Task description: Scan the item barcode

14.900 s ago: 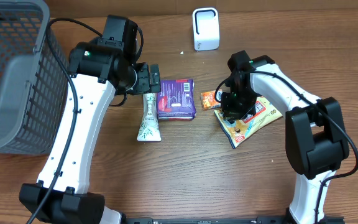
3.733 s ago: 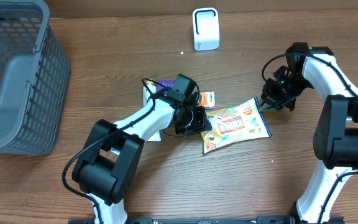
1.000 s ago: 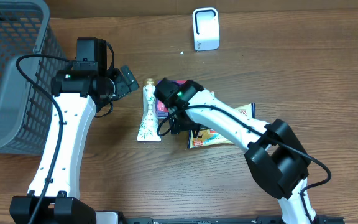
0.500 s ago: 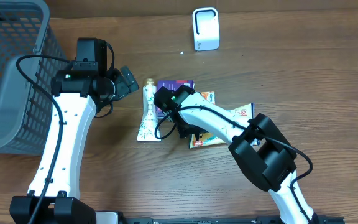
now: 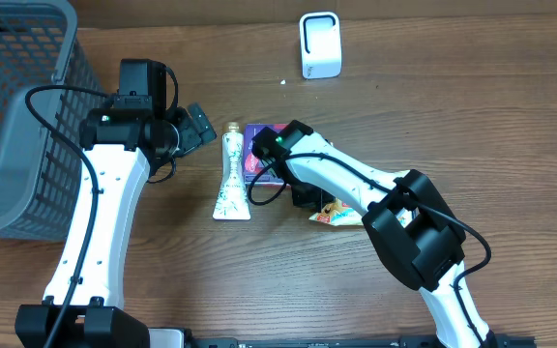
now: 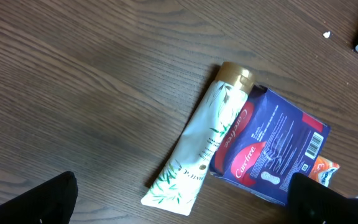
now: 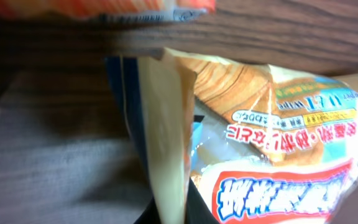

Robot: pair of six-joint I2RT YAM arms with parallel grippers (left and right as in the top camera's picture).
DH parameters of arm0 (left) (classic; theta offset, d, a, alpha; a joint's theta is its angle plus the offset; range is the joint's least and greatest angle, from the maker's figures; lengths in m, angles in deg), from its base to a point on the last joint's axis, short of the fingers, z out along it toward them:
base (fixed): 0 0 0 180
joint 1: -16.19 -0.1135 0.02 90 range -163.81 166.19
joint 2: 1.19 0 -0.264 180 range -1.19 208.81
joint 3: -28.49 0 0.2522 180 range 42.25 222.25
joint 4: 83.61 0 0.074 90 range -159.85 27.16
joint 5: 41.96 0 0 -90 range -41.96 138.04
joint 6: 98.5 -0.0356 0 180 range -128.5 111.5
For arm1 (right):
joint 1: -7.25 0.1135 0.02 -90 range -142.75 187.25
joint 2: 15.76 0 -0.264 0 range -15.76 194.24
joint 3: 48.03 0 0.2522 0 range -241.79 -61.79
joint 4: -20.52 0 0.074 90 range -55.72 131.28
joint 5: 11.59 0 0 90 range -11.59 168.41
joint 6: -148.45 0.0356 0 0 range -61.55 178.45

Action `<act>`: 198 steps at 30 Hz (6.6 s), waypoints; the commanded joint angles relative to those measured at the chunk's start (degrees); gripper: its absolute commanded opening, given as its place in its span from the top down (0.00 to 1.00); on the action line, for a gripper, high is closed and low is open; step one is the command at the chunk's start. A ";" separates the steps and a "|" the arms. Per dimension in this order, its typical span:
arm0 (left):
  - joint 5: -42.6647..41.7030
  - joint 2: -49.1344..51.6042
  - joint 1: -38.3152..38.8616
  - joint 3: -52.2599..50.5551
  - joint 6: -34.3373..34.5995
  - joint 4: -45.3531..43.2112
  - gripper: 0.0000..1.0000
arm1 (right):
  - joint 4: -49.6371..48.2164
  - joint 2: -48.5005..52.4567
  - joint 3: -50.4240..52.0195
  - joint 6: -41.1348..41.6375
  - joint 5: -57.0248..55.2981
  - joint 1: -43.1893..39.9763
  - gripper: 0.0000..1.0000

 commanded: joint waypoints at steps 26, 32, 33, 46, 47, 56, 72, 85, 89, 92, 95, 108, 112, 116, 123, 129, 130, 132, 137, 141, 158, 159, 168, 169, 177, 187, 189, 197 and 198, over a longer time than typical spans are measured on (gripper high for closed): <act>0.81 -0.63 -0.22 1.25 -0.15 0.20 0.00 | 5.57 -15.32 -8.33 -28.63 39.58 -45.55 0.96; 0.79 -0.63 -0.22 1.25 -0.15 0.20 0.00 | 0.11 -15.32 3.10 -26.53 36.06 -54.23 0.96; 0.79 -0.63 -0.22 1.25 -0.15 0.20 0.00 | 0.22 -15.32 3.28 -25.38 34.77 -55.32 0.96; 0.79 -0.59 -0.22 1.25 -0.13 0.15 0.00 | -0.44 -16.20 -6.78 -25.59 48.35 -56.87 0.96; 0.76 -0.52 -0.22 1.25 -0.13 0.17 0.00 | -1.31 -16.20 -7.32 -25.59 51.91 -56.19 0.96; 0.70 1.16 -0.22 1.16 -0.13 0.39 0.00 | -9.90 -16.20 -8.37 -25.57 74.77 -54.34 0.96; -0.92 4.83 -0.22 1.16 -1.16 0.35 0.00 | -7.06 -12.66 4.92 -21.18 41.62 -56.06 0.96; -0.92 4.83 -0.22 1.16 -1.27 -0.50 0.00 | -3.58 -13.31 -12.72 -21.35 52.30 -53.79 0.96; -0.92 4.83 -0.22 1.16 -1.27 -0.50 0.00 | -10.19 -13.31 -15.67 -19.43 65.77 -52.04 0.96; -0.94 4.83 -0.22 1.16 -1.27 -0.50 0.00 | -15.32 -13.27 -15.67 -16.24 69.61 -52.04 0.96; -0.92 4.83 -0.22 1.16 -1.25 -0.52 0.00 | -15.82 -12.92 -12.57 -16.26 70.07 -51.91 0.96; -0.92 4.83 -0.22 1.16 -1.70 -0.68 0.00 | -16.17 -9.88 10.80 -16.74 48.98 -55.65 0.96; -0.92 4.83 -0.22 1.16 -1.66 -0.98 0.00 | -8.24 -12.11 7.41 -16.72 35.87 -57.99 0.96; -0.94 4.83 -0.22 1.16 -1.66 -1.14 0.00 | 0.15 -13.20 0.87 -16.72 27.85 -59.10 0.90; -0.94 4.83 -0.22 1.16 -1.66 -1.09 0.00 | 12.81 -13.20 -10.60 -20.00 24.30 -58.34 0.17; -0.96 4.83 -0.22 1.16 -1.64 -1.11 0.00 | 8.83 -13.18 -11.72 -19.98 25.55 -56.43 0.22; -0.96 4.83 -0.22 1.16 -1.64 -1.11 0.00 | 6.47 -13.18 -11.10 -19.98 26.60 -55.84 0.34; -0.96 4.83 -0.20 1.16 -1.64 -1.11 0.00 | 2.08 -13.11 -9.75 -19.93 27.63 -54.40 0.58; -1.38 4.83 -0.20 1.16 -1.66 -0.92 0.00 | -6.51 -12.92 -2.91 -17.84 27.56 -50.34 0.80; -1.38 4.83 -0.20 1.16 -1.66 -0.90 0.00 | -13.46 -12.85 4.35 -16.02 25.92 -48.92 0.81; -1.38 4.83 -0.20 1.16 -1.68 -0.66 0.00 | -20.83 -12.83 19.28 -15.65 25.79 -44.94 0.75; -1.40 4.83 -0.20 1.16 -1.66 -0.66 0.00 | -20.79 -12.83 19.28 -16.92 26.93 -43.78 0.74; -2.43 4.83 -0.20 1.16 -1.68 -0.63 0.00 | -21.86 -12.85 19.17 -14.69 27.71 -32.92 0.71; -2.43 4.83 -0.20 1.16 -1.68 -0.52 0.00 | -21.62 -12.87 18.91 -13.68 27.02 -32.57 0.71; -2.43 4.83 -0.20 1.16 -2.29 -0.61 0.00 | -8.31 -12.87 7.08 -19.21 27.19 -33.18 0.67; -2.43 4.83 -0.15 1.16 -2.27 -0.79 0.00 | -12.13 -12.85 13.14 -19.39 29.57 -31.41 0.96; -2.43 4.83 -0.15 1.16 -2.29 -0.66 0.00 | -15.61 -12.85 17.07 -17.94 30.03 -31.08 0.96; -2.43 4.83 -0.15 1.16 -2.29 -0.59 0.00 | -14.05 -12.96 22.21 -17.59 31.41 -31.15 0.96; -2.43 4.83 -0.15 1.16 -2.29 -0.59 0.00 | -12.57 -12.96 21.22 -17.59 31.36 -31.30 0.96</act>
